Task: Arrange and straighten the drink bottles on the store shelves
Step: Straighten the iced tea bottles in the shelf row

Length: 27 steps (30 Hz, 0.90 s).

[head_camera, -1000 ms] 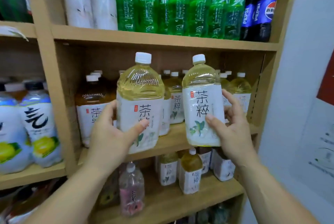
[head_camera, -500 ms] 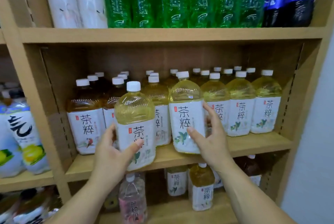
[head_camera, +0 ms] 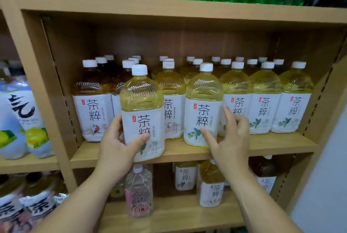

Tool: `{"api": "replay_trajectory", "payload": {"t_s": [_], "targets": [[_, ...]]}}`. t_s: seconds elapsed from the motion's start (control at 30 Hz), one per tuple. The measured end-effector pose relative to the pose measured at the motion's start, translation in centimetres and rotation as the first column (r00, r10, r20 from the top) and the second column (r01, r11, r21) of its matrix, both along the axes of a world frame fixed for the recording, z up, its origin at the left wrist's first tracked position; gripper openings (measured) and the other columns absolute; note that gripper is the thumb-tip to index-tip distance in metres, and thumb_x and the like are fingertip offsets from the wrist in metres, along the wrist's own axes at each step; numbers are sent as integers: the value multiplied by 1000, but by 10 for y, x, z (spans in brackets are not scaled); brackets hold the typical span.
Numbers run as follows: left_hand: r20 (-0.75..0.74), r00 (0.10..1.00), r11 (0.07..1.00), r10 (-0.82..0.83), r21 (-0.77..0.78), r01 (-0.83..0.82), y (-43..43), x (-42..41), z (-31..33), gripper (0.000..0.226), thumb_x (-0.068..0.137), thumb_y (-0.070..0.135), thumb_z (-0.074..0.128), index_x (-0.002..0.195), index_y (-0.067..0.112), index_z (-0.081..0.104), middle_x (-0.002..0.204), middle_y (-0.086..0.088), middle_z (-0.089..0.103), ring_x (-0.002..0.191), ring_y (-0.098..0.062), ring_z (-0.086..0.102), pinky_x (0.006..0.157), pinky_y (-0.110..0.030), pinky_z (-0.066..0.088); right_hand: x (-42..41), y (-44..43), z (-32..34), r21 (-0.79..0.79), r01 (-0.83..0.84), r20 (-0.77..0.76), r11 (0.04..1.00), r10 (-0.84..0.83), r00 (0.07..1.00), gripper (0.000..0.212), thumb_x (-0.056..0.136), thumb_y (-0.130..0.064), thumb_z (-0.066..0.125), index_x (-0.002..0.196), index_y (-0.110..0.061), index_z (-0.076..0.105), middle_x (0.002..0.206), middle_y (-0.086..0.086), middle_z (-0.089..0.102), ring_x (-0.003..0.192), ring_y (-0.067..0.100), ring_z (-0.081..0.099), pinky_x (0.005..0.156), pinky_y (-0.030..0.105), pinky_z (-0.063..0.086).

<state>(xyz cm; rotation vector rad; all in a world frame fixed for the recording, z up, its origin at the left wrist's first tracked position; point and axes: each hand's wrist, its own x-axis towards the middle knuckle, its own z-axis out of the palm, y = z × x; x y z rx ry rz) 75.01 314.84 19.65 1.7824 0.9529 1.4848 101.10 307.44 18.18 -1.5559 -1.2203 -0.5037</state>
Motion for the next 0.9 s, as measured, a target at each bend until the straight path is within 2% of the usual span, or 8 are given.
{"api": "replay_trajectory", "payload": {"t_s": [0.07, 0.17, 0.37, 0.47, 0.63, 0.73, 0.8, 0.9], "targets": [[2, 1000, 1000, 1, 3, -1, 0, 0, 0, 63, 79, 14, 82, 137, 20, 57, 120, 15, 68, 108, 3, 64, 74, -6, 52, 3, 6, -1, 71, 57, 285, 996, -75, 956, 74, 93, -50, 64, 156, -32, 29, 151, 18, 34, 140, 36, 38, 110, 50, 38], [-2, 1000, 1000, -6, 8, 6, -1, 0, 1, 61, 81, 13, 81, 137, 20, 56, 121, 14, 67, 111, 5, 61, 73, -5, 51, 15, 12, 5, -2, 109, 539, 994, -91, 837, 67, 101, -47, 55, 159, -40, 24, 170, 9, 11, 157, 39, 9, 123, 61, 16], [26, 1000, 1000, -14, 25, 13, -1, 3, -1, 62, 83, 12, 78, 140, 18, 53, 125, 11, 66, 110, 7, 61, 75, -6, 51, 34, 20, 8, -247, 298, 522, 922, -133, 842, 82, 97, -59, 52, 160, -48, 0, 170, -10, -18, 156, 36, -17, 123, 63, -5], [68, 997, 999, -32, -6, 33, -3, 3, -1, 80, 84, 13, 78, 151, 26, 37, 131, 13, 62, 117, 2, 61, 79, -12, 56, 28, 21, 8, -279, 282, 498, 918, -113, 860, 84, 93, -62, 56, 161, -49, 6, 169, -13, -22, 156, 38, -17, 122, 66, -1], [52, 998, 999, -34, -33, 36, -8, 2, 8, 79, 86, 17, 77, 151, 29, 35, 135, 10, 61, 120, -2, 61, 88, -24, 59, 8, 6, 7, -293, 146, 322, 945, -47, 946, 76, 94, -55, 59, 160, -42, 23, 173, -8, -6, 158, 29, -12, 125, 60, 1], [45, 999, 999, -22, -44, 24, -24, 1, 13, 79, 83, 20, 81, 148, 28, 37, 130, 12, 63, 119, -3, 61, 89, -27, 58, -21, -21, 8, -153, -138, 71, 978, 151, 986, 59, 97, -52, 56, 152, -32, 43, 164, -6, 30, 155, 20, 19, 125, 45, 18], [52, 998, 998, -33, -46, 36, -42, 2, 12, 79, 81, 22, 82, 147, 25, 38, 127, 13, 64, 116, -2, 63, 87, -24, 58, -40, -42, 9, -70, -369, -154, 927, 356, 922, 53, 96, -55, 55, 145, -37, 47, 150, -15, 45, 143, 6, 38, 117, 36, 35], [101, 987, 989, -126, -63, 133, -75, 5, 1, 84, 72, 33, 91, 142, 23, 44, 123, 10, 69, 115, -6, 66, 88, -28, 59, -57, -66, 2, 3, -661, -409, 750, 604, 684, 56, 89, -58, 59, 142, -42, 49, 142, -17, 57, 132, 5, 54, 103, 31, 51]]}}
